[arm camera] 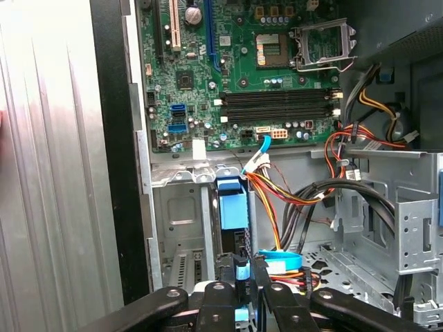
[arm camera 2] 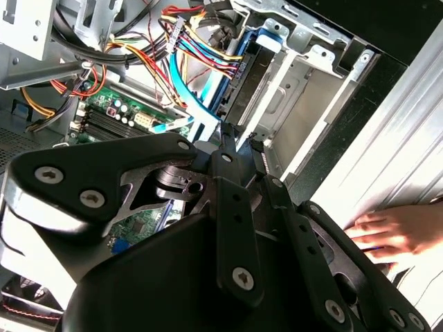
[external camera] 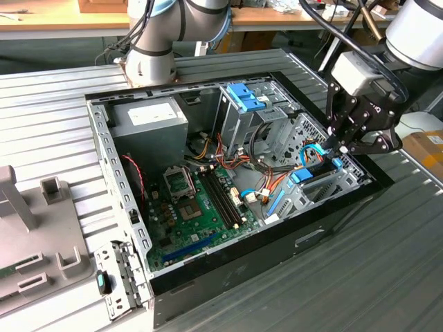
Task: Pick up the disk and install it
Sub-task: 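Insert the second disk wire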
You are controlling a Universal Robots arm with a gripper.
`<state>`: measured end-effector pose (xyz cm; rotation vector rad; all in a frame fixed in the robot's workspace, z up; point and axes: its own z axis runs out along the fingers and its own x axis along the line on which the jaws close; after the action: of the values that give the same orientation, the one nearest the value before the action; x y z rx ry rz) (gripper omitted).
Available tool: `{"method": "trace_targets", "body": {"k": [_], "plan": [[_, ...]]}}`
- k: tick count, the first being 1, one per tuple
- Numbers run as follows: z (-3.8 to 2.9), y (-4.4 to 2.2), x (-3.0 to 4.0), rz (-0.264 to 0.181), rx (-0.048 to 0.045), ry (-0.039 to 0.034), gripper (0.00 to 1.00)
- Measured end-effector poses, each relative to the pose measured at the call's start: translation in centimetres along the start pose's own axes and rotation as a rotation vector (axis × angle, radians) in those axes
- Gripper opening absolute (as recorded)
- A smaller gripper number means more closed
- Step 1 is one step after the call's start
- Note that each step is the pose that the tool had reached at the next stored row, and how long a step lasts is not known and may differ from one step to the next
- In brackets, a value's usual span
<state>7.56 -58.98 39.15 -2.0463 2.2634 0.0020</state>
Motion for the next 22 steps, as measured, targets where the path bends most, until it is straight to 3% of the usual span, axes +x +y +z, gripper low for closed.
{"method": "trace_targets", "body": {"k": [4,7,11,14,17,22], "plan": [[0.00,0.00,0.00,0.000,0.0001,0.0007,0.25],[0.22,-0.01,0.00,0.000,0.0001,0.0015,0.38],[1.04,-0.24,-0.01,-0.001,0.0006,0.0061,0.38],[1.08,-0.24,-0.01,-0.001,0.0009,0.0093,0.38],[1.20,-0.24,0.00,-0.002,0.0020,0.0207,0.38],[1.20,-0.24,0.00,-0.002,0.0022,0.0220,0.38]]}}
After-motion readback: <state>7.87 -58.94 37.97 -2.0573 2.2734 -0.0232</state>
